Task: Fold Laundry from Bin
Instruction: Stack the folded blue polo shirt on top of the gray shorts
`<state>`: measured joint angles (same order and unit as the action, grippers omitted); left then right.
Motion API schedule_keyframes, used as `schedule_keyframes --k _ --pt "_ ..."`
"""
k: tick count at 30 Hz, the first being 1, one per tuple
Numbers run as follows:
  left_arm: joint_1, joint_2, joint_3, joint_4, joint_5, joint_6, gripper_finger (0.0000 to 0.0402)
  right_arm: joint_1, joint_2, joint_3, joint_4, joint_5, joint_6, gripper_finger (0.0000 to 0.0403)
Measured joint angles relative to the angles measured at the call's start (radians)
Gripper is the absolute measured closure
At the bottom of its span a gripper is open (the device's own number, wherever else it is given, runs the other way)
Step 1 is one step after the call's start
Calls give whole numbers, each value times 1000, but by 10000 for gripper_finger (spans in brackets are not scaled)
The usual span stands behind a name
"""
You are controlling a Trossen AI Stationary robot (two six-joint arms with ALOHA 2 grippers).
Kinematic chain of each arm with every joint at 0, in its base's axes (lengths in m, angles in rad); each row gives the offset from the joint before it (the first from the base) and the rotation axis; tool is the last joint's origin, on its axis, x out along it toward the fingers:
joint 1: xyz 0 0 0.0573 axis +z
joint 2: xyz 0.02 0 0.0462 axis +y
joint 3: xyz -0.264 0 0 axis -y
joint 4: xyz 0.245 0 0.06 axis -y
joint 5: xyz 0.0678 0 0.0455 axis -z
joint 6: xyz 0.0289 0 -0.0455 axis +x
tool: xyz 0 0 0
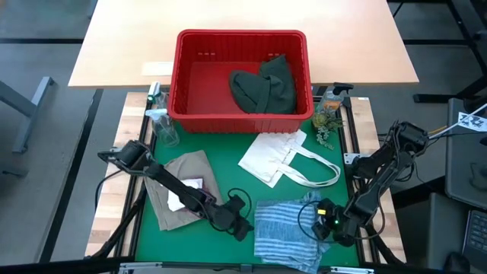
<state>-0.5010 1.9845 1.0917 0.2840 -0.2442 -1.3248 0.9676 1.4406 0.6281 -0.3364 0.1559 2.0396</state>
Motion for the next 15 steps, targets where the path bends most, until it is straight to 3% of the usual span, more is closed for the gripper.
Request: schedule_keyframes --k 6,15 --pt "25 95 50 8 55 -55 224 1 10 0 35 39 2 118" --pt "45 116 69 12 60 -56 227 -1 12 -3 47 110 -3 135"
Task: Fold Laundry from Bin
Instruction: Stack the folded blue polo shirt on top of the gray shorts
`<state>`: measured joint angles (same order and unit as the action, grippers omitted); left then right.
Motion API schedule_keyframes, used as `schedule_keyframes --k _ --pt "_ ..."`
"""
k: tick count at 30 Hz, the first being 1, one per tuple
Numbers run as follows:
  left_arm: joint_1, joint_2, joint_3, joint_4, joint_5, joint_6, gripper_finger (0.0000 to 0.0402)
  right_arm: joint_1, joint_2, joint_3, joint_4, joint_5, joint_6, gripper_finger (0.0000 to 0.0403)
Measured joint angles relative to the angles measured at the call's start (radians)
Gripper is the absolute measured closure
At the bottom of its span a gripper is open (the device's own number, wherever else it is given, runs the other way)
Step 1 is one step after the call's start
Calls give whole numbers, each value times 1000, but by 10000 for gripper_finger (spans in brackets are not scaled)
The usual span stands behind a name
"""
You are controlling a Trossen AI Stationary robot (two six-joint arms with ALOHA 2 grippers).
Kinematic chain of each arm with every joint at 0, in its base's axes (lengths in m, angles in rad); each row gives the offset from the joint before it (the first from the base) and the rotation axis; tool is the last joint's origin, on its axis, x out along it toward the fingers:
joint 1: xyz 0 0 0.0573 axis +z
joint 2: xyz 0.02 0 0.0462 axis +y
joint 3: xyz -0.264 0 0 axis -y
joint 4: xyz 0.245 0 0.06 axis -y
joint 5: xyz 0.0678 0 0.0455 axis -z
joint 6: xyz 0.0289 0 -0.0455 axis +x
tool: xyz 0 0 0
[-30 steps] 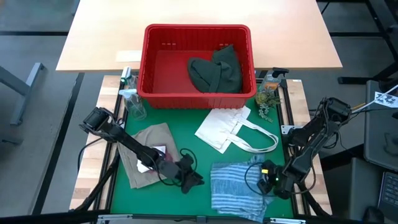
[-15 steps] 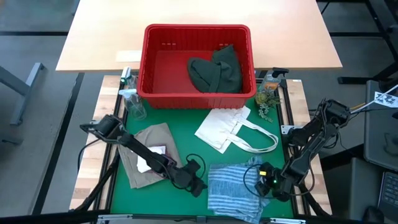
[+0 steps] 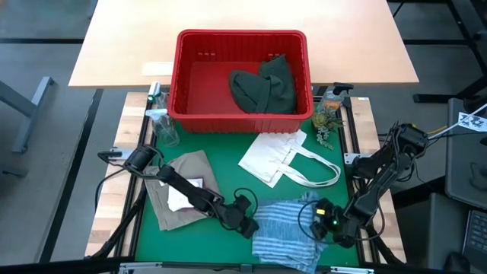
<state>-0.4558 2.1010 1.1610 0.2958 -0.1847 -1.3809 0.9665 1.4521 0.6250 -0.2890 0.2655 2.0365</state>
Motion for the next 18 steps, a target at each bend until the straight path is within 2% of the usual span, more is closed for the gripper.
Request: schedule_keyframes --k 6,13,15,18 --pt "1 2 0 6 -8 56 276 0 1 -2 -2 59 -2 215" --pt "2 2 -1 11 -13 75 376 0 1 -2 1 120 -3 345" --pt "2 0 -1 11 -12 75 392 0 1 -2 1 130 -3 382" --pt "2 -5 -2 10 0 78 391 1 1 -2 3 138 -6 387"
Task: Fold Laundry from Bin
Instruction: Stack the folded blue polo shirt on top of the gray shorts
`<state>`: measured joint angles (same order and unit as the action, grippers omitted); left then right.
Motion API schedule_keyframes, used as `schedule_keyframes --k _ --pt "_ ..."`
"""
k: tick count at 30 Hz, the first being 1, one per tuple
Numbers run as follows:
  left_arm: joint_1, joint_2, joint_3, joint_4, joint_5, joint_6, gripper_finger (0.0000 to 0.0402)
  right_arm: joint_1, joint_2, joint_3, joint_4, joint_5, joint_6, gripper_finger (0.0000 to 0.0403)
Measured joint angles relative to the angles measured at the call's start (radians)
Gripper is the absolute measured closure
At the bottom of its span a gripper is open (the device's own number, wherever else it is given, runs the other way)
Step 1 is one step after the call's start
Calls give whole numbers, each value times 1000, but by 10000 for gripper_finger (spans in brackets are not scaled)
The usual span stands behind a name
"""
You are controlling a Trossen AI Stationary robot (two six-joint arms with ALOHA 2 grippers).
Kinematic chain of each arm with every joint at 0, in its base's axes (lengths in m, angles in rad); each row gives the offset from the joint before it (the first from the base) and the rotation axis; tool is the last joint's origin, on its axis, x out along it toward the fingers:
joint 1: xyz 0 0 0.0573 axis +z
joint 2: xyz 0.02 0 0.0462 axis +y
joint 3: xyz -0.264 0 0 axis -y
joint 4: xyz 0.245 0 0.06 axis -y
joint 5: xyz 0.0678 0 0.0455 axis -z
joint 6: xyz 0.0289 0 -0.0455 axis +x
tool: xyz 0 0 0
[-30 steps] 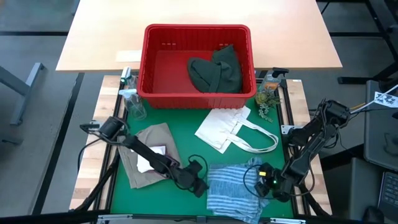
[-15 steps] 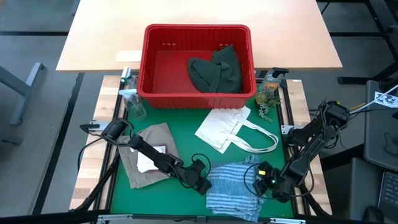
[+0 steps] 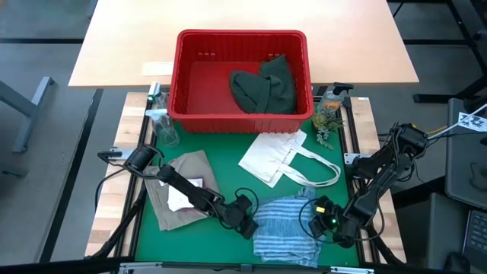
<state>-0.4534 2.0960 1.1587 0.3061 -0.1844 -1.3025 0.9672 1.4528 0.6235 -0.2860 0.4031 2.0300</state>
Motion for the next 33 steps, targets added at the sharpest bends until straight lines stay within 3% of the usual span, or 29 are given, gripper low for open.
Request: schedule_keyframes --k 3,8,18,24,33 --pt "0 -5 0 -2 12 5 394 0 0 0 25 3 -4 375" --pt "-7 -50 -2 -3 19 9 397 0 0 0 145 62 -81 395" --pt "-19 -164 -1 -101 22 30 398 -1 -1 1 290 174 -102 396" --pt "-25 -252 -1 -241 20 29 398 -51 -1 23 318 173 -156 397" --pt "-45 -388 0 -485 8 -27 399 -255 -1 84 362 40 -440 398"
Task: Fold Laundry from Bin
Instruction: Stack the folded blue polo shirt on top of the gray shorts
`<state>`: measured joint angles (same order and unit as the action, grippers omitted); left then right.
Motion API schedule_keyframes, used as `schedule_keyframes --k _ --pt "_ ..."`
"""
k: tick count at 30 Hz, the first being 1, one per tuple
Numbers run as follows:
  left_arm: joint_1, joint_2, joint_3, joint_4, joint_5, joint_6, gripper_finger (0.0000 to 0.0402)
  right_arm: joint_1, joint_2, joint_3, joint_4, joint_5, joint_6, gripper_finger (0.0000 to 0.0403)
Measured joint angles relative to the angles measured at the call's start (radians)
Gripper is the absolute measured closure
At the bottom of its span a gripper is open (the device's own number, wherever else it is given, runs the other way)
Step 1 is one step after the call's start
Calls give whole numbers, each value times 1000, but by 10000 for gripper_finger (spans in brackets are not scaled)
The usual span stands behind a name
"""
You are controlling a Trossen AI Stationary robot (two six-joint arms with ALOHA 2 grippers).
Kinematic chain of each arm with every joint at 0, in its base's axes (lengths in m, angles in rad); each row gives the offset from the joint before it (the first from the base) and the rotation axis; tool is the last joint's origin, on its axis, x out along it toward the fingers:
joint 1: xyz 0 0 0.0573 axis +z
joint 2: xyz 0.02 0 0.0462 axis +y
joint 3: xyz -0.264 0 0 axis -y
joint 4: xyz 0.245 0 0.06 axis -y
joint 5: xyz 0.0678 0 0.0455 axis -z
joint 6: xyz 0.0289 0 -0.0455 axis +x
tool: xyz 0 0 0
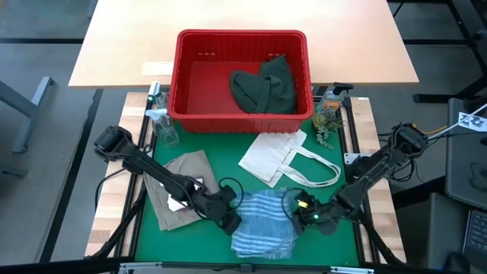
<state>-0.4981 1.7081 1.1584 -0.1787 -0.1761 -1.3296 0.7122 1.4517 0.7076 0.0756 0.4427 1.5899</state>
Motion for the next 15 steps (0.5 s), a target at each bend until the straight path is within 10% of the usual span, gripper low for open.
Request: schedule_keyframes --k 15 --pt "-60 -216 0 -478 -42 -189 399 -317 106 128 109 -274 -292 396"
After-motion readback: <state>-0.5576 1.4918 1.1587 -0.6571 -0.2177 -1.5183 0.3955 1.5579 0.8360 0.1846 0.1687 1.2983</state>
